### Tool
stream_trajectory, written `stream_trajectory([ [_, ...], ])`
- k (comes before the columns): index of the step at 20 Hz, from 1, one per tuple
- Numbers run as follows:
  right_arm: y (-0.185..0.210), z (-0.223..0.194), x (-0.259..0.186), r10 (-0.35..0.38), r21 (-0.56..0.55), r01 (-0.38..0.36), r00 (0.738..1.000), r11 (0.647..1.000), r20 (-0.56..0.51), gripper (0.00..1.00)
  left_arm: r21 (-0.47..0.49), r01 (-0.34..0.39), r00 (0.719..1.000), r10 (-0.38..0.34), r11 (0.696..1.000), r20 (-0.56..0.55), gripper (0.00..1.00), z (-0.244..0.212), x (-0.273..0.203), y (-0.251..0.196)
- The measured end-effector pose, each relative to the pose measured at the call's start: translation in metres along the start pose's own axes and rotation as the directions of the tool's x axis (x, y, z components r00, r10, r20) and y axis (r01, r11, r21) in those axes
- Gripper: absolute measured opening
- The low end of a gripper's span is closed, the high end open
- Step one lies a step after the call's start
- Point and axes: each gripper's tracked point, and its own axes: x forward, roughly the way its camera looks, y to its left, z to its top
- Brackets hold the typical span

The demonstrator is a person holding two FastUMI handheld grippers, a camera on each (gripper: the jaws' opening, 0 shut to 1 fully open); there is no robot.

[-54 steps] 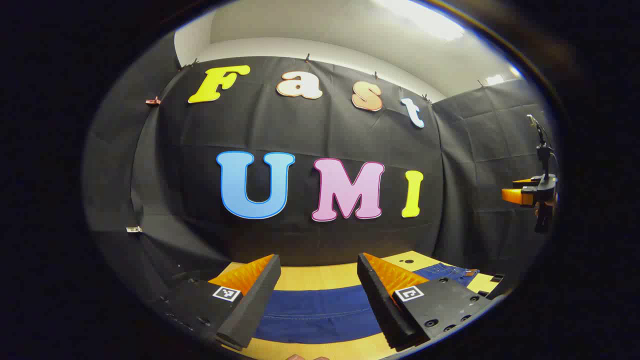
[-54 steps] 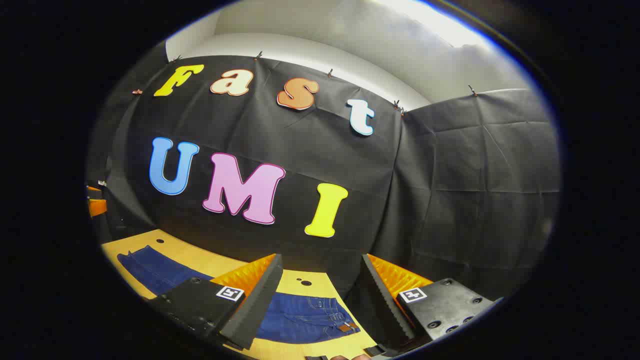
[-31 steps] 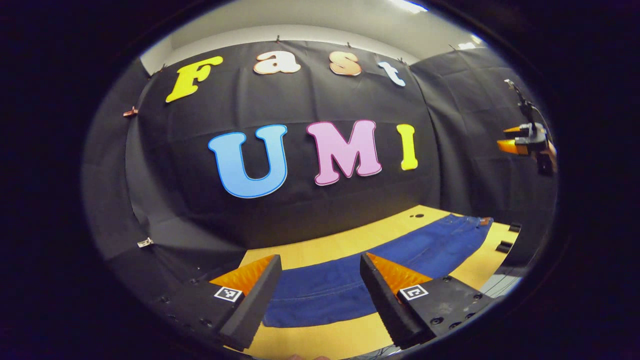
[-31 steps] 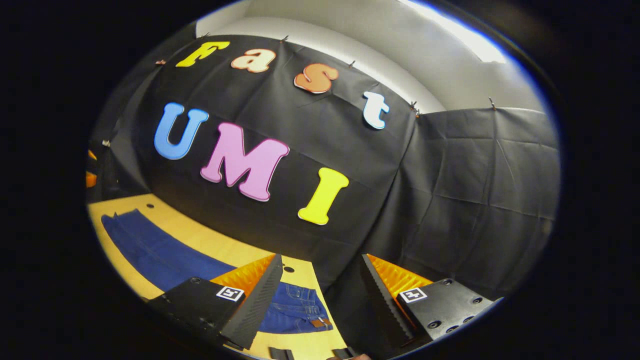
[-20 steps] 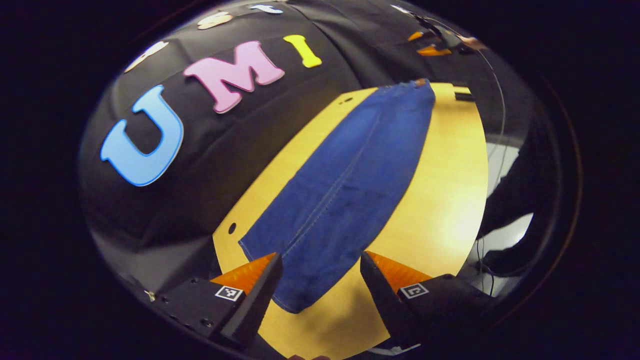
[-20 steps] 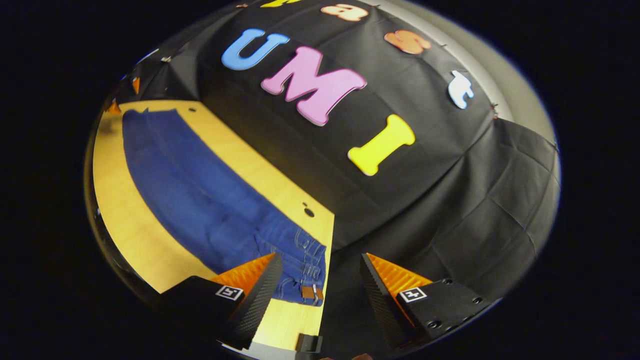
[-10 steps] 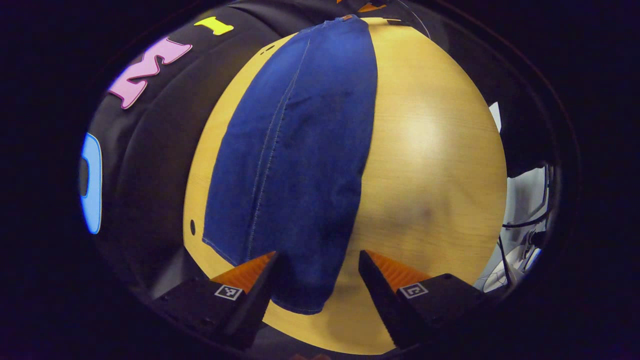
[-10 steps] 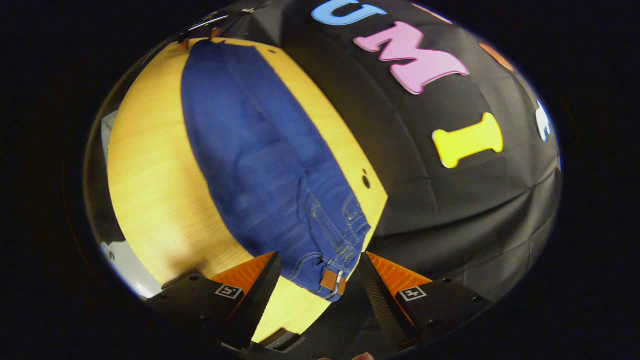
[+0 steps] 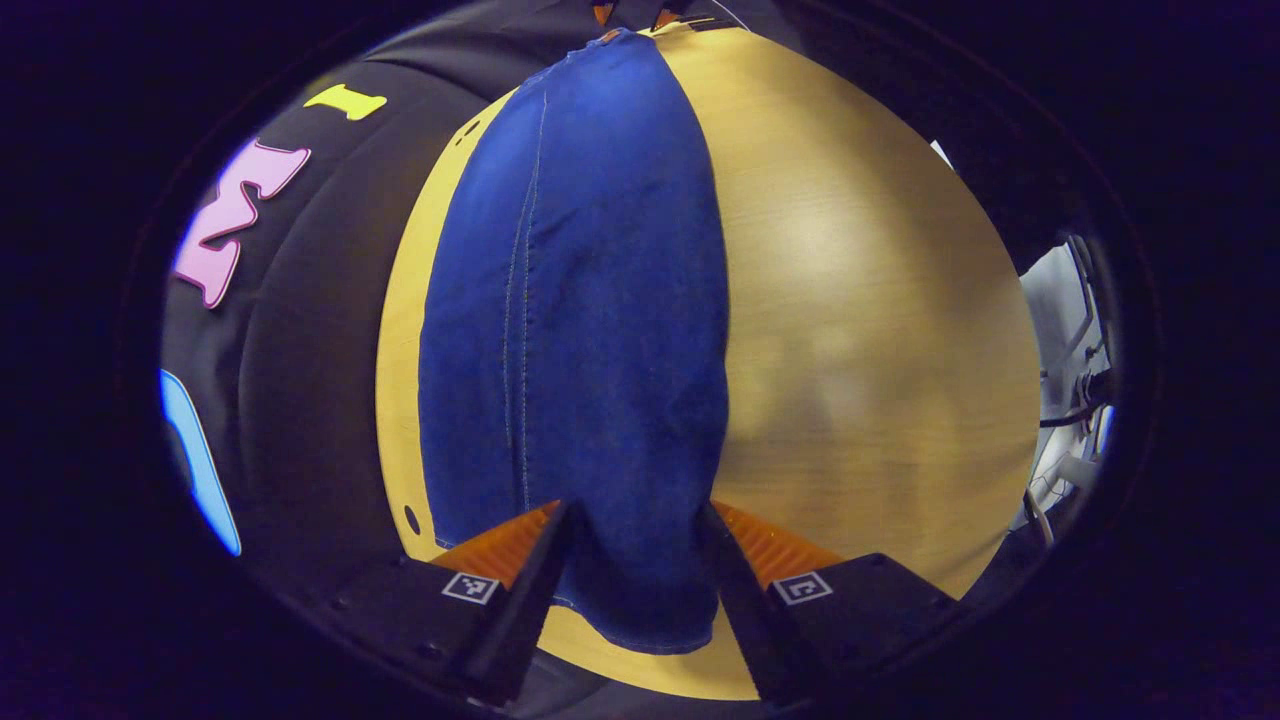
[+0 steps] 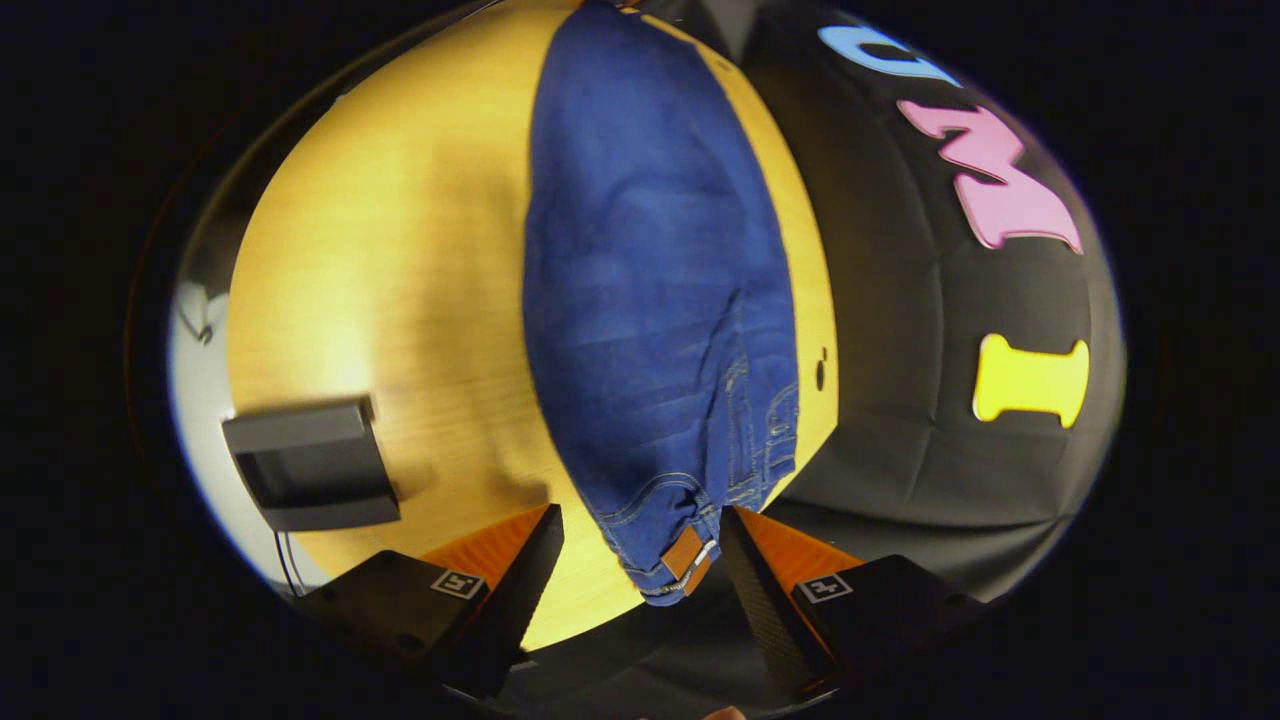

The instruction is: Grasp the waist and the cuffs of the jeans and fold them to make the two legs overlap; first hold the waist and fold one-third of the jeans toward the cuffs, then hold the cuffs and fold the remaining one-third in the same direction to finish folding.

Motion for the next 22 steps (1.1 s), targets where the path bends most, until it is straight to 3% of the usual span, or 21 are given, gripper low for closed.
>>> stream_trajectory([
  [1, -0.005, 0.003, 0.002, -0.016, -0.047, 0.016, 1.0, 0.999, 0.003, 0.96, -0.005, 0.01, 1.0, -0.01, 1.0, -0.01, 0.83, -0.002, 0.002, 0.001],
  [3, -0.014, 0.011, 0.011, -0.057, -0.1, 0.058, 0.998, 0.993, 0.016, 0.87, -0.027, 0.034, 0.999, -0.034, 0.999, -0.003, 0.8, 0.003, 0.004, -0.002],
  [8, -0.016, 0.019, 0.02, -0.069, -0.122, 0.07, 0.998, 0.99, 0.01, 0.78, -0.094, 0.069, 0.997, -0.072, 0.993, -0.034, 0.55, -0.004, 0.016, 0.0],
  [9, -0.014, 0.019, 0.023, -0.055, -0.106, 0.055, 0.998, 0.993, 0.004, 0.7, -0.098, 0.068, 0.997, -0.072, 0.993, -0.036, 0.4, -0.003, 0.018, 0.001],
  [10, -0.006, 0.016, 0.026, -0.015, -0.059, 0.014, 1.0, 0.998, -0.015, 0.67, -0.104, 0.066, 0.997, -0.071, 0.992, -0.042, 0.31, -0.001, 0.018, 0.0],
  [11, 0.001, 0.013, 0.029, 0.007, 0.003, -0.007, 0.999, 1.0, -0.033, 0.49, -0.12, 0.067, 0.996, -0.073, 0.991, -0.041, 0.21, -0.003, 0.02, 0.003],
  [13, -0.001, 0.012, 0.028, 0.028, 0.151, -0.017, 0.997, 0.988, -0.07, 0.15, -0.19, 0.092, 0.994, -0.101, 0.978, -0.038, 0.15, -0.004, 0.022, 0.006],
  [14, -0.004, 0.01, 0.031, 0.053, 0.241, -0.03, 0.995, 0.97, -0.09, 0.14, -0.225, 0.127, 0.99, -0.137, 0.966, -0.028, 0.12, -0.003, 0.022, 0.004],
  [15, -0.005, 0.01, 0.031, 0.084, 0.319, -0.049, 0.992, 0.946, -0.097, 0.07, -0.271, 0.172, 0.982, -0.185, 0.947, -0.022, 0.11, -0.002, 0.02, 0.004],
  [17, -0.013, 0.014, 0.029, 0.114, 0.397, -0.069, 0.989, 0.915, -0.091, 0.08, -0.361, 0.221, 0.97, -0.242, 0.906, -0.011, 0.1, -0.001, 0.016, 0.008],
  [20, -0.031, 0.015, 0.015, 0.086, 0.475, -0.037, 0.993, 0.879, -0.082, 0.07, -0.416, 0.209, 0.976, -0.218, 0.885, 0.027, 0.07, 0.004, 0.006, 0.027],
  [22, -0.051, 0.021, 0.003, 0.072, 0.559, -0.027, 0.996, 0.828, -0.058, 0.07, -0.441, 0.263, 0.962, -0.266, 0.858, 0.056, 0.06, 0.005, -0.006, 0.028],
])
